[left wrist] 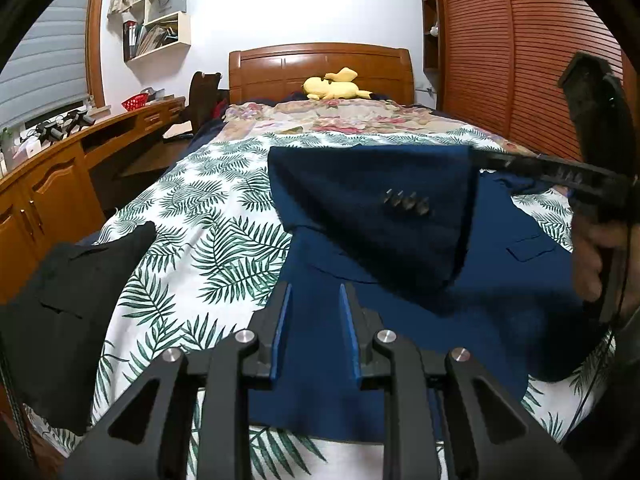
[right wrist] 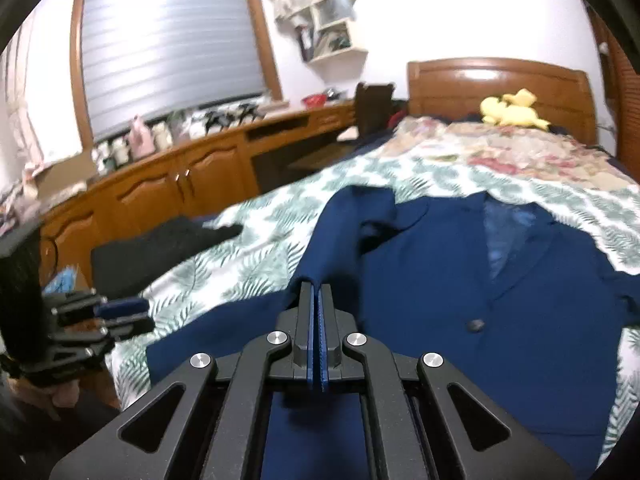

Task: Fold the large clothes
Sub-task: 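Grasp the jacket side edge with the right tool and fold it toward the lapels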

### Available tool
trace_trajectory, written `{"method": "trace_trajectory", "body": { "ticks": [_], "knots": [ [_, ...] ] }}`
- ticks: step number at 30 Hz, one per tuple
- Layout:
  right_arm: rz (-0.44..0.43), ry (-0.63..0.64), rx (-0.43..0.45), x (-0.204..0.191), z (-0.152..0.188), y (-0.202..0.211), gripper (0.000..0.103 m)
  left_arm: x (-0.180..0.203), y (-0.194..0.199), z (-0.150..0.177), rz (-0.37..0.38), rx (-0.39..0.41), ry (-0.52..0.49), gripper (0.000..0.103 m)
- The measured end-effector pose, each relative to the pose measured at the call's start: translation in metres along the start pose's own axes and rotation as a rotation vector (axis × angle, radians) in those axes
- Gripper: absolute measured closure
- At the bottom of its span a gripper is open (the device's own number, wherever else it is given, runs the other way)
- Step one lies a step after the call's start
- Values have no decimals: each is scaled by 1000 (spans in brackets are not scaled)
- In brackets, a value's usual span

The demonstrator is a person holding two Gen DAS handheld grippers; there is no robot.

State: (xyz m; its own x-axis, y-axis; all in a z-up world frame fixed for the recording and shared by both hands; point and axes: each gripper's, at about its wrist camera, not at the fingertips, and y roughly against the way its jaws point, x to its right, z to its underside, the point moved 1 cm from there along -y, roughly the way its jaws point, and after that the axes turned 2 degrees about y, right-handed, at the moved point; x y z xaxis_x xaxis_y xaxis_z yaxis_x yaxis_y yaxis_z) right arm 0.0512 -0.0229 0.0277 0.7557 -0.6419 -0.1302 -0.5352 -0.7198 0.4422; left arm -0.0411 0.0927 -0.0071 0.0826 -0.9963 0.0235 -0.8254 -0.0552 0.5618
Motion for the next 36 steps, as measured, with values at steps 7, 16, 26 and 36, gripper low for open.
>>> {"method": "trace_trajectory", "body": {
  "ticks": [7, 16, 26, 36],
  "knots": [
    [48, -23, 73, 19, -9, 43, 103, 20, 2, -8, 42, -29, -49, 81],
    [105, -32, 121, 40, -9, 76, 103, 53, -16, -27, 87, -13, -84, 81],
    [236, -90, 96, 87, 8, 99, 103, 83, -79, -47, 188, 4, -77, 81],
    [404, -162, -16, 149, 45, 104, 103, 110, -115, -45, 221, -4, -107, 81]
  ]
}}
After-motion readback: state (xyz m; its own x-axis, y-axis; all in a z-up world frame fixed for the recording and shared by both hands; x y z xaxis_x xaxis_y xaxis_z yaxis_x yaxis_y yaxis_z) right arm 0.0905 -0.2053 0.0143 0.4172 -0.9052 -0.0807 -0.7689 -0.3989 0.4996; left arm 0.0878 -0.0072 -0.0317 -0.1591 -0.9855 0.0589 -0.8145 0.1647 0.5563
